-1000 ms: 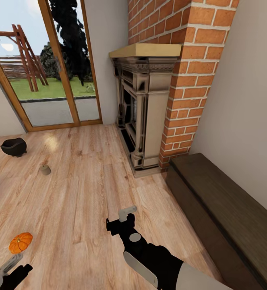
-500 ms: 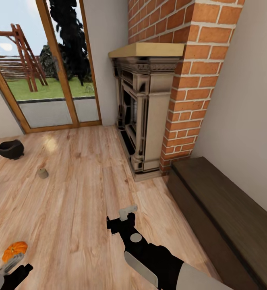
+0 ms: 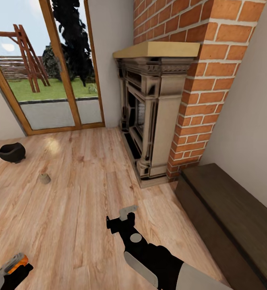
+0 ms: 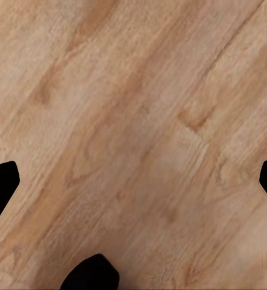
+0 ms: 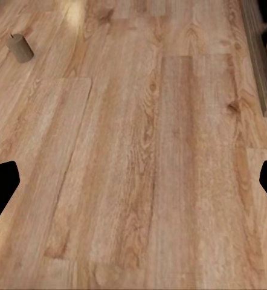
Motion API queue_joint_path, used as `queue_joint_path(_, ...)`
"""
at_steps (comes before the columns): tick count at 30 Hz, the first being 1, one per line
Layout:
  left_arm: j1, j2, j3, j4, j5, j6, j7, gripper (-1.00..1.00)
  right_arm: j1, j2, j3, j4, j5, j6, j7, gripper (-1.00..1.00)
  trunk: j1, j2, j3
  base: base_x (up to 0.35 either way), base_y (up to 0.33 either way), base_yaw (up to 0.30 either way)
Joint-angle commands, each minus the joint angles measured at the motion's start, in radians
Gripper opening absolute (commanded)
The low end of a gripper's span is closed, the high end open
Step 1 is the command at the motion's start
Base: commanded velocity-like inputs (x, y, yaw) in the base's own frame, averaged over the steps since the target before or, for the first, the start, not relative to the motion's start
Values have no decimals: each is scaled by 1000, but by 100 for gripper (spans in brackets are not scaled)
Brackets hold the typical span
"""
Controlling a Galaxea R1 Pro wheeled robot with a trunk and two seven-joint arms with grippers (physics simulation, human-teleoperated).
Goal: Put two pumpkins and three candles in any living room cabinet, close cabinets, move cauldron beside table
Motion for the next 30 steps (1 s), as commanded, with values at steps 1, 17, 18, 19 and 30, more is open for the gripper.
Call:
queue_joint_path(1,0,0,1,-1,10,4,8,100,-1,0,3,-2,-3,5,-8,100,0,0,0,244,29,175)
queue_joint_path(17,0,0,0,-1,11,4,9,100,-1,2,63,0,-6,7,-19,100,0,0,13,265,5,228)
queue_joint_path(18,0,0,0,-1,11,4,9,100,-1,2,63,0,-6,7,-19,100,0,0,14,268,43,237)
queue_joint_path(19,0,0,0,-1,11,4,9,100,-1,2,63,0,-6,7,-19,100,0,0,15,278,84,237)
queue_joint_path(30,0,-1,-1,-1,10,3,9,100,-1,2,64,0,-6,6,-20,100,0,0,23,310,47,237)
